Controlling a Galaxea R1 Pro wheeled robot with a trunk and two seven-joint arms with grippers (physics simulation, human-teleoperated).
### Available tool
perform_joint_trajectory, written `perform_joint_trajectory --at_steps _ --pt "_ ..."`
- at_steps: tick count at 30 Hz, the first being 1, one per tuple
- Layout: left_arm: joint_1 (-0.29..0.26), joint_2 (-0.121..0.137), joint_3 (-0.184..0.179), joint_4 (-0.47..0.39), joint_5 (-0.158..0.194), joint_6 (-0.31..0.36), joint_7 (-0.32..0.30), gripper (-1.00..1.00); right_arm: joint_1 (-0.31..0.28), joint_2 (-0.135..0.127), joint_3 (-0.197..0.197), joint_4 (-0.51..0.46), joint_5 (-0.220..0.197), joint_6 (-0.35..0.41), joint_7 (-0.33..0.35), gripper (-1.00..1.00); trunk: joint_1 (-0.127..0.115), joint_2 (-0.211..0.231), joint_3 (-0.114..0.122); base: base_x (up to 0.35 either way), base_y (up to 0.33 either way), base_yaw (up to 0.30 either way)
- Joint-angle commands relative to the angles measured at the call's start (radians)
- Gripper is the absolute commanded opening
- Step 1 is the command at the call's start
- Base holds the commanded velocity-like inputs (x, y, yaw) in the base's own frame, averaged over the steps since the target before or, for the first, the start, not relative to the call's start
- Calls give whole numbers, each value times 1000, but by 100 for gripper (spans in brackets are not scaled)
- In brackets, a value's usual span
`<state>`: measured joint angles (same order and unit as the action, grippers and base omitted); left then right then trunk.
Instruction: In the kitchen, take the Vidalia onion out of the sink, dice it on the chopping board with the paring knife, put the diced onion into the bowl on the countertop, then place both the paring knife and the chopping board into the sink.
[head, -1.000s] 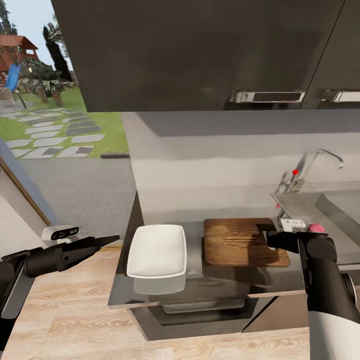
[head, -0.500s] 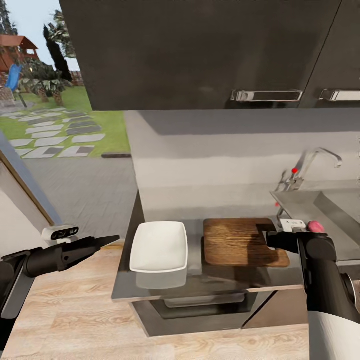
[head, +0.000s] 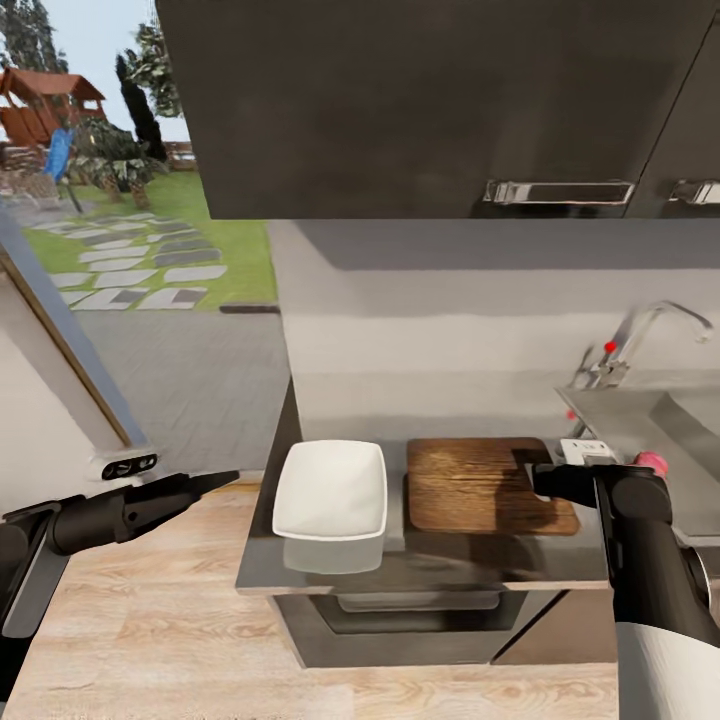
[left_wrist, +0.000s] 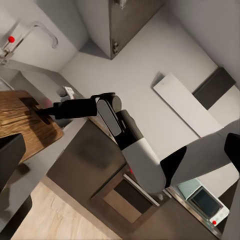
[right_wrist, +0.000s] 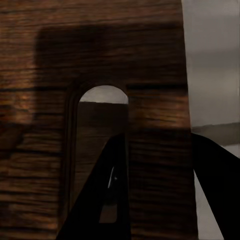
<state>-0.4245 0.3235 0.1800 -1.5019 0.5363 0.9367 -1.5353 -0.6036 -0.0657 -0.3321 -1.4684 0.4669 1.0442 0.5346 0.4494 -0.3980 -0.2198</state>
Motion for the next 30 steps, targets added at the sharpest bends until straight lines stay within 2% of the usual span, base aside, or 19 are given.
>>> perform_joint_trajectory --at_steps 1,14,22,30 --pt "-1 0 -1 0 0 11 -3 100 -1 0 -1 -1 9 3 11 -100 1 -2 -2 0 -15 125" --pt "-1 0 -1 0 0 10 -3 100 -1 0 -2 -1 4 3 9 -100 1 -2 -2 -1 -2 21" --pt "-2 0 -1 0 1 10 -5 100 -1 0 -4 -1 3 3 10 -100 1 -2 -2 -145 0 0" --pt "-2 0 -1 1 6 13 -2 100 -1 0 -3 -1 4 3 11 -100 1 -2 -2 28 23 0"
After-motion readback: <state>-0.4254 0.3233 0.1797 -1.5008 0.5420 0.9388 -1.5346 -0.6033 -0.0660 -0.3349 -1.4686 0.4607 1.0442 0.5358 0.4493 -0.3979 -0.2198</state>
